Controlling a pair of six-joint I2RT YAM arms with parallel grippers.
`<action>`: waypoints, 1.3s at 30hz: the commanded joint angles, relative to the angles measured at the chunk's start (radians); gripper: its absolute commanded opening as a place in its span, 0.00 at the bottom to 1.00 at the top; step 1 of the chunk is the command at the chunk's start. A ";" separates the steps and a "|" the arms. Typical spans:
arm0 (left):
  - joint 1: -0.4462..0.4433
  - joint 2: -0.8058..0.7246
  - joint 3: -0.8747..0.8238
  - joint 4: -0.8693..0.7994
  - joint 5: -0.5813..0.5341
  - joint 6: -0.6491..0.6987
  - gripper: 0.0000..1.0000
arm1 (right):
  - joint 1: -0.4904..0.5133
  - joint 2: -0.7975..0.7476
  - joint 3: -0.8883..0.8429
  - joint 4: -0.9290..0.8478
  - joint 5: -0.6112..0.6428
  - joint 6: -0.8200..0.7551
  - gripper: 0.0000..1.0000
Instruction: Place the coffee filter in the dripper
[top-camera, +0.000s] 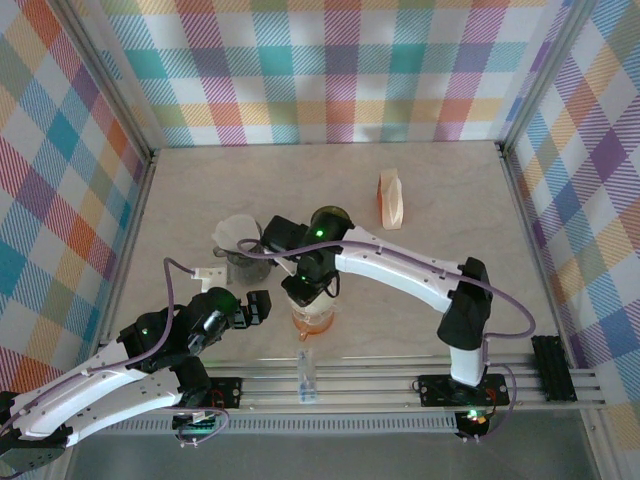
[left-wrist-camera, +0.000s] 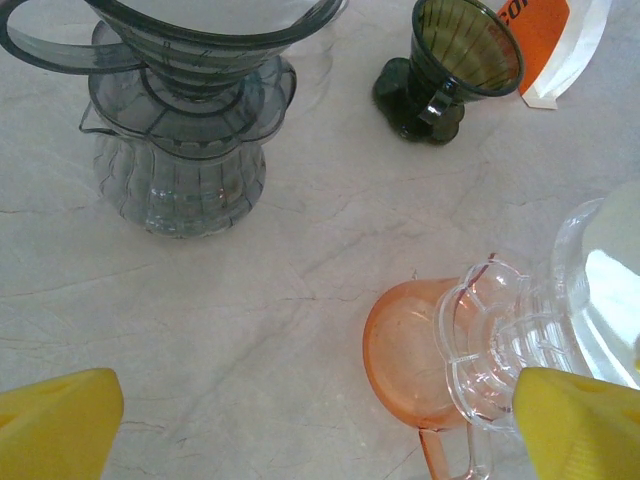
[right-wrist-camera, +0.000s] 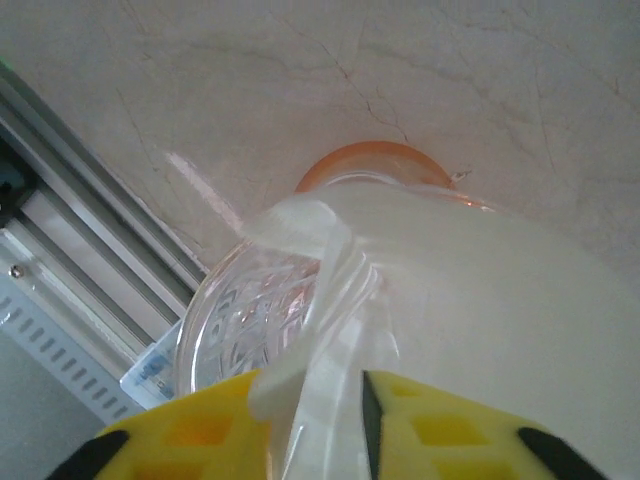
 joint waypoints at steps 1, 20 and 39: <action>-0.008 -0.011 0.010 0.013 0.013 -0.006 1.00 | -0.003 -0.064 -0.021 0.028 -0.014 0.014 0.35; -0.007 0.101 0.112 0.084 0.074 0.058 1.00 | -0.007 -0.351 -0.288 0.252 0.113 0.131 0.70; 0.000 0.548 0.356 0.018 0.261 0.193 0.59 | -0.061 -0.642 -0.609 0.346 0.189 0.249 0.76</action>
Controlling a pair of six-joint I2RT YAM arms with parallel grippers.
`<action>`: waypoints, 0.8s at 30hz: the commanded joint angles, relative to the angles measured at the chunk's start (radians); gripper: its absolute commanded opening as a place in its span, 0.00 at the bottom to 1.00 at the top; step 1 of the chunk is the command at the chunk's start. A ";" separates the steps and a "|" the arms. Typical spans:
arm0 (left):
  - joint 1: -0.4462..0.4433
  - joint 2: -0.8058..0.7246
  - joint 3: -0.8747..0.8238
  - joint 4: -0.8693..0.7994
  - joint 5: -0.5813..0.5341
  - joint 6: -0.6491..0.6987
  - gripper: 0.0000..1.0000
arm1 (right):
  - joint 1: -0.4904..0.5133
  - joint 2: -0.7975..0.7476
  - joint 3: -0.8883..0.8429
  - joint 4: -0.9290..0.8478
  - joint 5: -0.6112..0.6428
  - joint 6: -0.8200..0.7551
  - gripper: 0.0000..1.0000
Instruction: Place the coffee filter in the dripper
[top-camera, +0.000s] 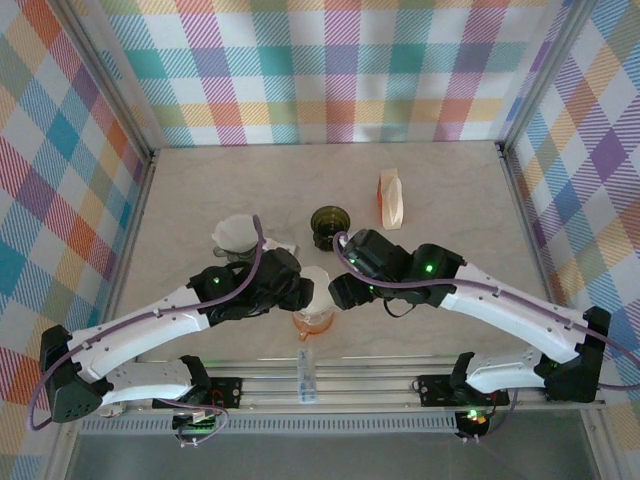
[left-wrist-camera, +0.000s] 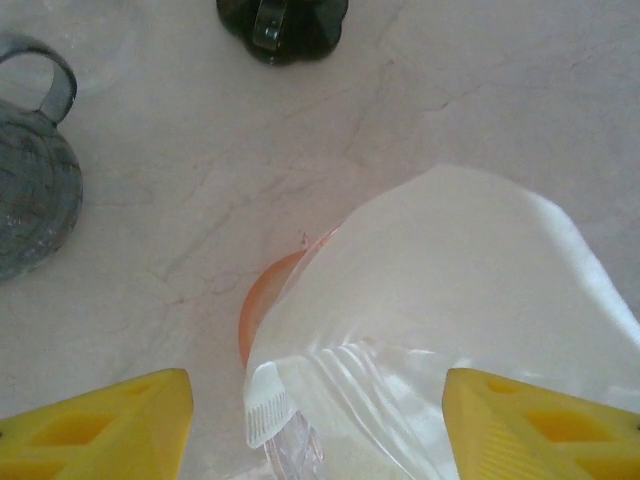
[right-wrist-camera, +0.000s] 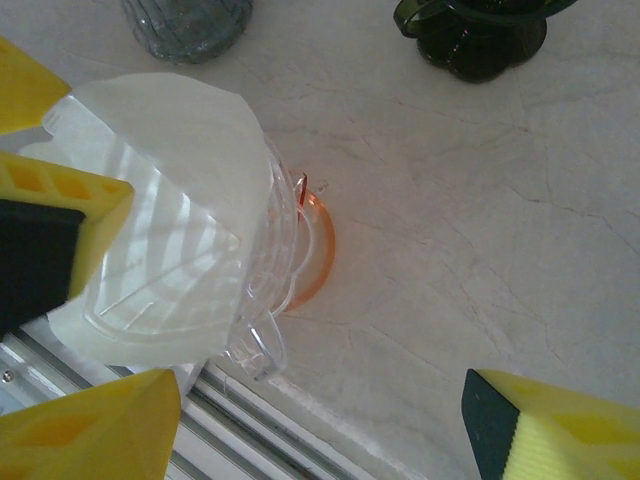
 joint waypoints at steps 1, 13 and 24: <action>0.000 -0.007 0.036 -0.053 0.036 0.025 0.55 | -0.013 -0.018 -0.018 0.027 -0.002 0.020 0.76; 0.008 -0.074 0.028 -0.123 0.036 0.018 0.51 | -0.041 0.069 0.032 0.067 -0.084 -0.039 0.68; 0.024 -0.081 -0.015 -0.096 0.058 0.016 0.46 | -0.063 0.142 0.070 0.091 -0.107 -0.064 0.53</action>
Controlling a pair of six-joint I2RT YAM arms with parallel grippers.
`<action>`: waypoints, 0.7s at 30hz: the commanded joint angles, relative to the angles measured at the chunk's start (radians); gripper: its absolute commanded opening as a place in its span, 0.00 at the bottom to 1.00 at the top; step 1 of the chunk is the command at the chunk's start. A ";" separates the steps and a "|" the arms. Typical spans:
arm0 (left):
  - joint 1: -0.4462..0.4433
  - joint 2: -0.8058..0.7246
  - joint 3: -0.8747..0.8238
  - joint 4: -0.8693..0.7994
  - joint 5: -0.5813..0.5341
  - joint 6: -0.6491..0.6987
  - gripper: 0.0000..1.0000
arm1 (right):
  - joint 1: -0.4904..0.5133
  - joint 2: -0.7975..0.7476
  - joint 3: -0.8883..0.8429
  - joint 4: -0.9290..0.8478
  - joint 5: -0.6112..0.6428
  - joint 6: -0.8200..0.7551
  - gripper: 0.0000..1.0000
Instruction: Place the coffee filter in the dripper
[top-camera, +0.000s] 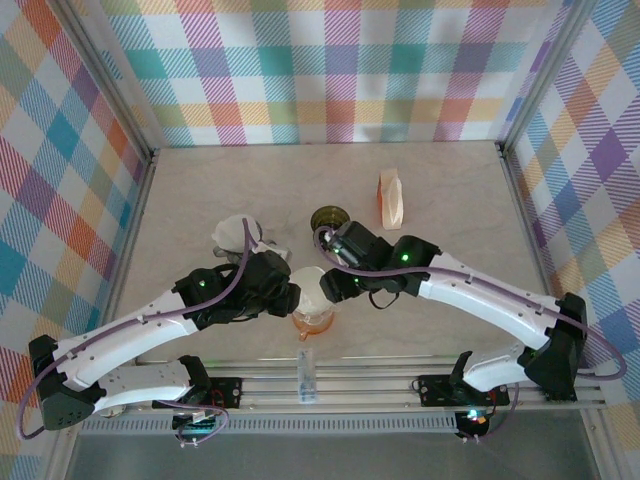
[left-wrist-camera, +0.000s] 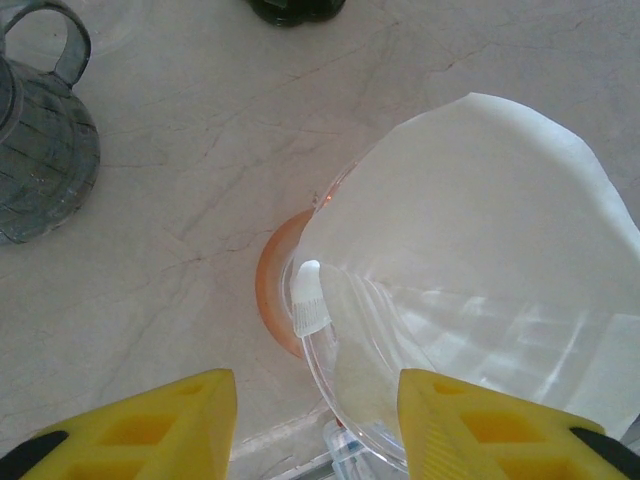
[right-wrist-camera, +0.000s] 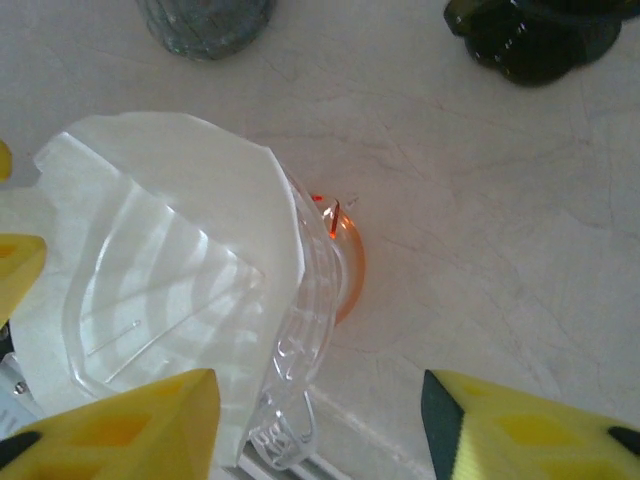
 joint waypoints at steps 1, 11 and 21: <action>0.012 -0.013 -0.021 0.000 0.024 0.004 0.45 | -0.012 0.019 0.041 0.018 -0.018 -0.025 0.50; 0.025 -0.022 -0.054 0.025 0.039 0.001 0.43 | -0.014 0.058 0.058 0.029 -0.059 -0.037 0.45; 0.033 -0.030 -0.061 0.037 0.048 0.002 0.43 | -0.013 0.085 0.060 0.024 -0.076 -0.043 0.30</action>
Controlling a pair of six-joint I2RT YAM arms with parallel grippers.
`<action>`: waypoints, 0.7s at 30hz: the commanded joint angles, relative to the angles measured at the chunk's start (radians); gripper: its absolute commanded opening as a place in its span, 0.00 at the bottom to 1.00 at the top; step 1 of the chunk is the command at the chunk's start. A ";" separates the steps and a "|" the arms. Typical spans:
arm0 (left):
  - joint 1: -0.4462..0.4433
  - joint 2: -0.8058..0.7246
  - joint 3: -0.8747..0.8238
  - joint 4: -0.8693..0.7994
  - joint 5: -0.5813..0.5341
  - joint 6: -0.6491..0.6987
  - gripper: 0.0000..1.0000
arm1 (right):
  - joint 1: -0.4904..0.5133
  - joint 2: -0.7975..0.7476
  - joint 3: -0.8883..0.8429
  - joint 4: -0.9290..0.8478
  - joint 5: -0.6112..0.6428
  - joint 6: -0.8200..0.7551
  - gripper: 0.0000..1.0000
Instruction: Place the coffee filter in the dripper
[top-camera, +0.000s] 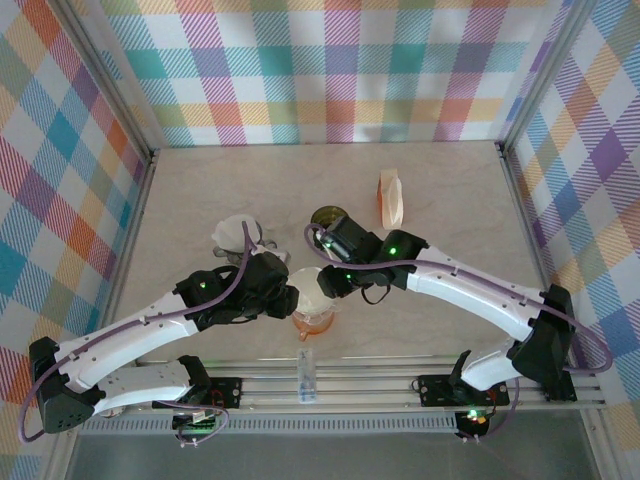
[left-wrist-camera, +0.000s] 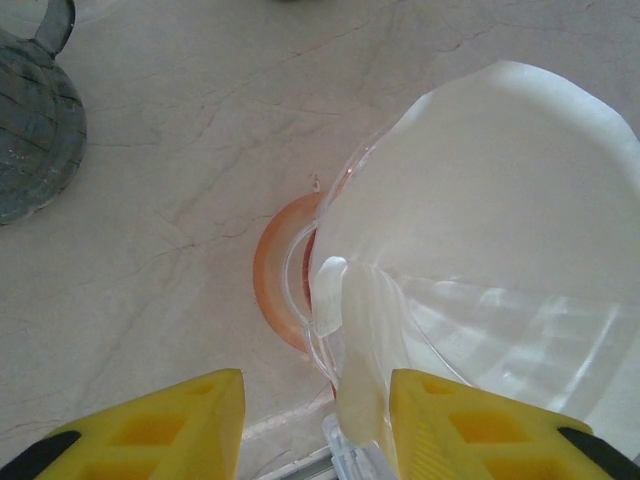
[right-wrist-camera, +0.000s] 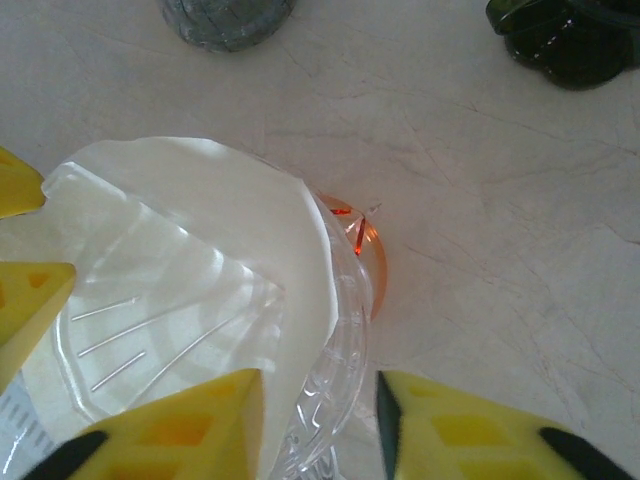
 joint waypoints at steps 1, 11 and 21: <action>0.011 -0.017 -0.015 0.009 0.010 0.003 0.43 | -0.006 0.016 0.034 0.008 -0.013 -0.013 0.27; 0.019 -0.023 -0.025 0.017 0.017 0.001 0.43 | -0.005 0.045 0.051 -0.025 0.027 -0.018 0.31; 0.025 -0.028 -0.028 0.021 0.025 0.002 0.43 | -0.002 0.022 0.053 -0.022 0.042 -0.010 0.40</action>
